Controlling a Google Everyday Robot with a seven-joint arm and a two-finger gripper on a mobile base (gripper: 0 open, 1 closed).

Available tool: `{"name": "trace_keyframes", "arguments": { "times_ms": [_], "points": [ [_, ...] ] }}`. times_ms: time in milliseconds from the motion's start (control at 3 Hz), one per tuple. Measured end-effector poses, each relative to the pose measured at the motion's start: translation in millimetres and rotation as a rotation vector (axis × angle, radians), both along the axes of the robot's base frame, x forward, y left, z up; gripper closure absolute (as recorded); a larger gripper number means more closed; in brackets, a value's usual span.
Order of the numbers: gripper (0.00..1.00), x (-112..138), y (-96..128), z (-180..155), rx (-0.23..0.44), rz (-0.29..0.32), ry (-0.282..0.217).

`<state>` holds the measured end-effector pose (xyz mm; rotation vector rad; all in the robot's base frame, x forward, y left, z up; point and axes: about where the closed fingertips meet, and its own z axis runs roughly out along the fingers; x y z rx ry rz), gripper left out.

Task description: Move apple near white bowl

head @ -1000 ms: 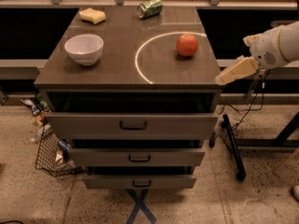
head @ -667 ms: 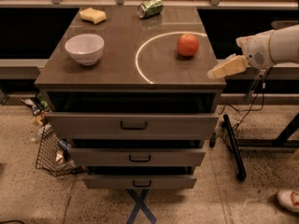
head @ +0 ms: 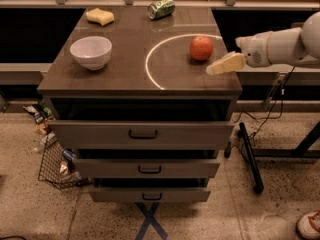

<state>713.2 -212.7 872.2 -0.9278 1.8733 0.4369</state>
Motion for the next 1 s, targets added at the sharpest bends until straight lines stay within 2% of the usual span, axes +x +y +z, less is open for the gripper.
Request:
{"name": "trace_keyframes", "arguments": {
  "times_ms": [333,667,1000],
  "points": [
    [0.00,20.7,24.2,1.4,0.029,0.029,-0.015],
    [0.00,44.5,42.2,4.7,0.060,0.057,-0.062],
    [0.16,63.8,55.3,7.3,0.094,0.076,-0.087]
  ]
}}
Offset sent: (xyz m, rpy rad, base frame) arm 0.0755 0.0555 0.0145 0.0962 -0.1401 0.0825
